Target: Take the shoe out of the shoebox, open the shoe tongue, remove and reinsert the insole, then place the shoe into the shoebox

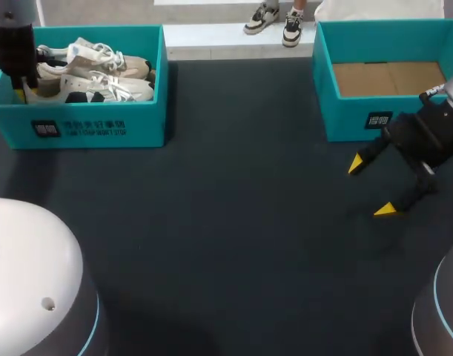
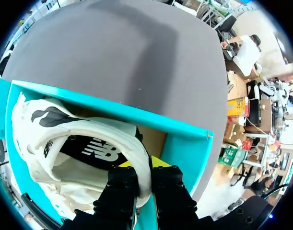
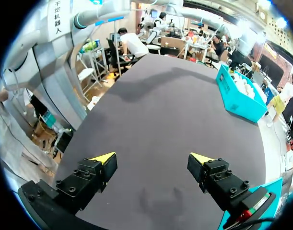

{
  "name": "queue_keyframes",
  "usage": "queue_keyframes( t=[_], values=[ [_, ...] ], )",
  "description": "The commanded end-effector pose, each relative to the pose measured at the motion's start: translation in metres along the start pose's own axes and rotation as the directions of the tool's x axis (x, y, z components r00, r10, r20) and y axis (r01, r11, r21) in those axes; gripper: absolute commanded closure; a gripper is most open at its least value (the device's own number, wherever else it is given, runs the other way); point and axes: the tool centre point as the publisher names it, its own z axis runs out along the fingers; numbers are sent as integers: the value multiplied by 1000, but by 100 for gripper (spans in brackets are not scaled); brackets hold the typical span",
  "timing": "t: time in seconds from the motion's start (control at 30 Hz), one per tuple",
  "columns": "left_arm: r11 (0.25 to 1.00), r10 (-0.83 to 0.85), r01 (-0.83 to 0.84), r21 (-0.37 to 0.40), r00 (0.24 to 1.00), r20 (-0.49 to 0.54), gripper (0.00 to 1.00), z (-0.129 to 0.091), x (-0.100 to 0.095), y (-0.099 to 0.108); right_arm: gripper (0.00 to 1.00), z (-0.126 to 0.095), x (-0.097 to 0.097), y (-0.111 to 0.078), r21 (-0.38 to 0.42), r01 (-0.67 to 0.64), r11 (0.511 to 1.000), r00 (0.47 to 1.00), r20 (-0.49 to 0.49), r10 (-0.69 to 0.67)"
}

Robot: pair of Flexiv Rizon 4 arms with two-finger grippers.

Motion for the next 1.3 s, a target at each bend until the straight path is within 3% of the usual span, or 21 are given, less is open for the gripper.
queue_keyframes(
  t=[0.03,0.33,0.57,0.8,1.3],
  values=[
    [1000,-6,6,14,1000,-1,100,-38,5,-4,0,1,0,0,2,-1,1000,1000,0,1],
    [1000,-8,8,18,1000,19,100,-106,14,-8,0,1,0,0,2,-1,1000,1000,0,1],
    [999,-17,16,-38,1000,-19,100,-141,21,-16,0,1,0,0,2,-1,1000,1000,0,1],
    [996,-29,24,-82,998,-52,100,-152,29,-24,0,1,0,0,2,-1,1000,1000,0,1],
    [996,-29,24,-82,998,-52,100,-152,29,-24,0,1,0,0,2,-1,1000,1000,0,1]
  ],
)
